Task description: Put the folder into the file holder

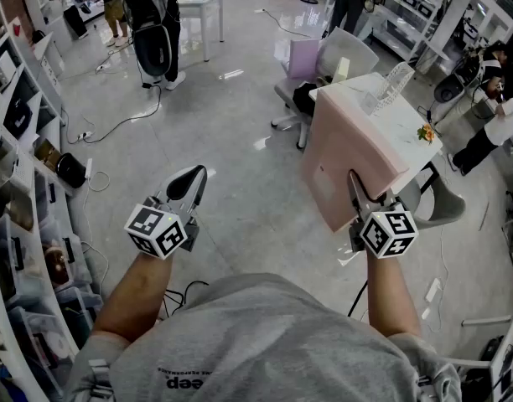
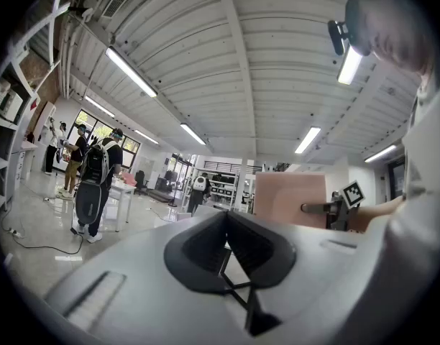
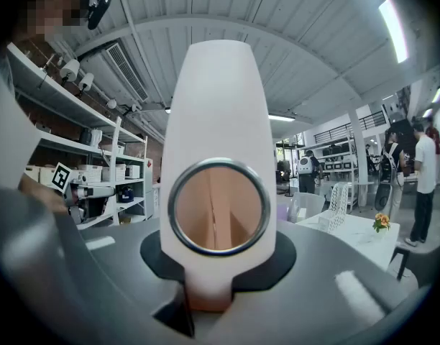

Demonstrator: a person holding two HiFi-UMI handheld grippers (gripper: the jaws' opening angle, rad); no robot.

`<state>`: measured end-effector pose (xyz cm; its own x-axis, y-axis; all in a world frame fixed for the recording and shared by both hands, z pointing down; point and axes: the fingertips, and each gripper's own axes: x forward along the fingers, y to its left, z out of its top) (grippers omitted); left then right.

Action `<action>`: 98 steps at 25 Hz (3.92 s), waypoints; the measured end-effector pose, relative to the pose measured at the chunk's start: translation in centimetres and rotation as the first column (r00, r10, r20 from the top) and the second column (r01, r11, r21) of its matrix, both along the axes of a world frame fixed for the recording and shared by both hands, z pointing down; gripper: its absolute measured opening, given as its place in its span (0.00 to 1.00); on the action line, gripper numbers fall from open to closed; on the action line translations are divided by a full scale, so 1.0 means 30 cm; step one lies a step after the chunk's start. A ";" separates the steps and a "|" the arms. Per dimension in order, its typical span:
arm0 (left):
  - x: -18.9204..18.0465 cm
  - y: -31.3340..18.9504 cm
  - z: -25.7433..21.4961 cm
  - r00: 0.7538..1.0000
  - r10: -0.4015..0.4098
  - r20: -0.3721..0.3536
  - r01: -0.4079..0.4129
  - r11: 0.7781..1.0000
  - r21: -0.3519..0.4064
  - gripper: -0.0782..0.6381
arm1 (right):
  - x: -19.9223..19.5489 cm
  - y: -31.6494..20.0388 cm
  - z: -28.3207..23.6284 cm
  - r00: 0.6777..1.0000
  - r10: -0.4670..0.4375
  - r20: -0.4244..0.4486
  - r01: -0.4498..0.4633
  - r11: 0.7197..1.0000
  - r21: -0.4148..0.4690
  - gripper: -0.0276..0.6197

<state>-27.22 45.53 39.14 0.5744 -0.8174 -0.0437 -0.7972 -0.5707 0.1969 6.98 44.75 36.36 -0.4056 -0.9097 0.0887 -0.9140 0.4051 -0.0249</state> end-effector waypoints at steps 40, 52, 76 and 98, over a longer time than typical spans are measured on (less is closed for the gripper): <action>0.321 -0.327 0.013 0.999 -0.039 0.022 0.040 0.999 -0.009 0.19 | 0.282 -0.367 0.013 0.997 -0.063 0.032 0.063 0.998 0.006 0.23; 0.083 -1.117 -0.018 0.992 0.127 0.015 -0.127 0.992 0.004 0.19 | -0.003 -0.984 -0.033 0.998 0.040 0.054 -0.042 0.998 0.038 0.23; 0.171 -2.146 0.017 0.996 0.087 0.018 -0.086 0.995 -0.040 0.19 | 0.109 -2.085 -0.045 0.996 -0.027 0.085 0.024 0.999 0.035 0.23; 0.273 -2.915 -0.017 0.994 0.105 0.002 -0.105 0.993 -0.047 0.19 | 0.158 -2.822 -0.064 0.994 -0.018 0.110 0.015 1.000 0.025 0.23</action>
